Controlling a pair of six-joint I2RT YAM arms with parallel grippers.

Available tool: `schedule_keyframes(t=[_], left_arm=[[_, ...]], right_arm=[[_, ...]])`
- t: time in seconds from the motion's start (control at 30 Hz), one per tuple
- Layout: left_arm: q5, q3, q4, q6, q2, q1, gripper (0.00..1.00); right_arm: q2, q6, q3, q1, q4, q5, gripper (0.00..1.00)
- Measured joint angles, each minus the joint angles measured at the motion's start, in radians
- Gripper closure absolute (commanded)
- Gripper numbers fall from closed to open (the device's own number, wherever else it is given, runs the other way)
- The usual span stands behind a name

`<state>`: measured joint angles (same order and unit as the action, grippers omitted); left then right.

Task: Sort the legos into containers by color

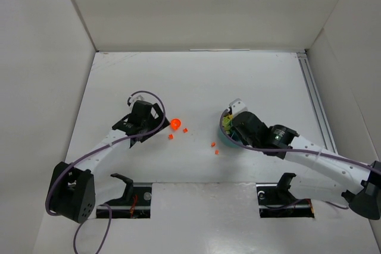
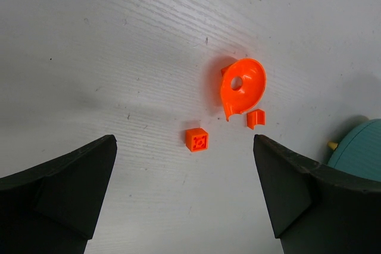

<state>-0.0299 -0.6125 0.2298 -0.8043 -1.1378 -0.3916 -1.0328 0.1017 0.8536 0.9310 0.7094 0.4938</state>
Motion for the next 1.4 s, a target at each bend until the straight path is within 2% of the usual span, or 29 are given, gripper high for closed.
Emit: schedule_keyframes(t=[0.2, 0.63, 0.73, 0.8, 1.07, 1.4], left_arm=[[0.000, -0.004, 0.000, 0.000, 0.000, 0.000, 0.02], [0.001, -0.008, 0.007, 0.008, -0.006, 0.000, 0.02], [0.016, -0.019, 0.005, 0.015, -0.028, 0.000, 0.02], [0.030, -0.025, 0.003, 0.024, -0.044, 0.000, 0.02], [0.085, -0.034, -0.005, 0.051, -0.089, 0.000, 0.02], [0.113, -0.034, -0.018, 0.068, -0.100, 0.000, 0.04]], right_arm=[[-0.025, 0.127, 0.020, 0.000, 0.046, 0.088, 1.00], [-0.095, 0.531, 0.105, 0.000, 0.243, 0.206, 0.95], [-0.109, 0.576, 0.124, 0.000, 0.263, 0.232, 0.94], [-0.129, 0.601, 0.144, 0.000, 0.268, 0.244, 1.00], [-0.221, 0.702, 0.198, 0.000, 0.294, 0.266, 1.00], [-0.254, 0.803, 0.199, -0.002, 0.324, 0.277, 1.00]])
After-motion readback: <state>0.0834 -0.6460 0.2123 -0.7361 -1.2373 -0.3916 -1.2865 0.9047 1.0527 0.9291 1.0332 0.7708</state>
